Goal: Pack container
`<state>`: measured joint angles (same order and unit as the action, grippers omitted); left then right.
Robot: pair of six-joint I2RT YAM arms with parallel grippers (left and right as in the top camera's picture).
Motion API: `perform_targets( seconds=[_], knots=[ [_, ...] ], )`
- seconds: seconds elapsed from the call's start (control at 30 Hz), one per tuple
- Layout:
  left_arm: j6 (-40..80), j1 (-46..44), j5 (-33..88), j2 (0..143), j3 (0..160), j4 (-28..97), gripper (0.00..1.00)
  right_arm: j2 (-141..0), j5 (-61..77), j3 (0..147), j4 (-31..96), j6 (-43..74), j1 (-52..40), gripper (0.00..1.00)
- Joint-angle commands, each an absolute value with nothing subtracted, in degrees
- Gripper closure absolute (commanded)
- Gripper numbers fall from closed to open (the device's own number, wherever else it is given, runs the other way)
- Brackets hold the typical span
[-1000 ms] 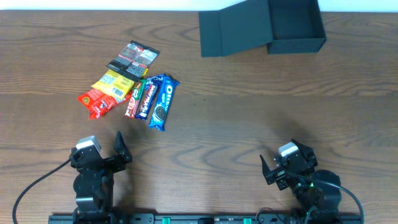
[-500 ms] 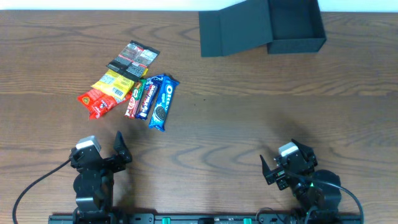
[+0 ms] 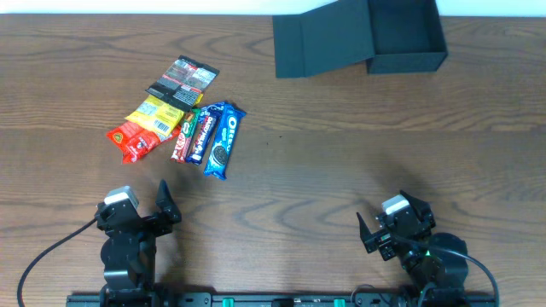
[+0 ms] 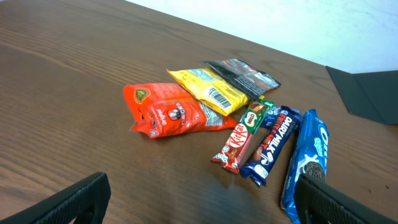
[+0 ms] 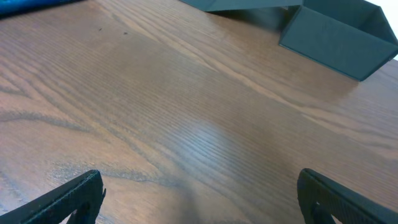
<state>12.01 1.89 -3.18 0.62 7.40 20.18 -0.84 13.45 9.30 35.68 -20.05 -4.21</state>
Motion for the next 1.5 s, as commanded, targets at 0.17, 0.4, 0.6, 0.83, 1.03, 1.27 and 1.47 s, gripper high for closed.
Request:
perform_targets(
  seconds=[0.17,0.4,0.6,0.83,1.03,1.27,1.47],
  knots=[
    [11.8,2.2,-3.1,0.3,6.2,20.5,0.05,-0.3,13.5,9.1,35.6,-19.3,-4.8,0.01],
    [11.8,2.2,-3.1,0.3,6.2,20.5,0.05,-0.3,13.5,9.1,35.6,-19.3,-4.8,0.01],
    [11.8,2.2,-3.1,0.3,6.2,20.5,0.05,-0.3,13.5,9.1,35.6,-19.3,-4.8,0.01],
    [11.8,2.2,-3.1,0.3,6.2,20.5,0.05,-0.3,13.8,9.1,35.5,-19.2,-4.8,0.01],
    [11.8,2.2,-3.1,0.3,6.2,20.5,0.05,-0.3,15.0,9.1,35.4,2.5,-4.8,0.01],
    [11.8,2.2,-3.1,0.3,6.2,20.5,0.04,-0.3,15.2,9.1,35.4,38.1,-4.8,0.01],
    [11.8,2.2,-3.1,0.3,6.2,20.5,0.05,-0.3,12.8,9.1,31.7,38.5,-4.8,0.01]
  ],
)
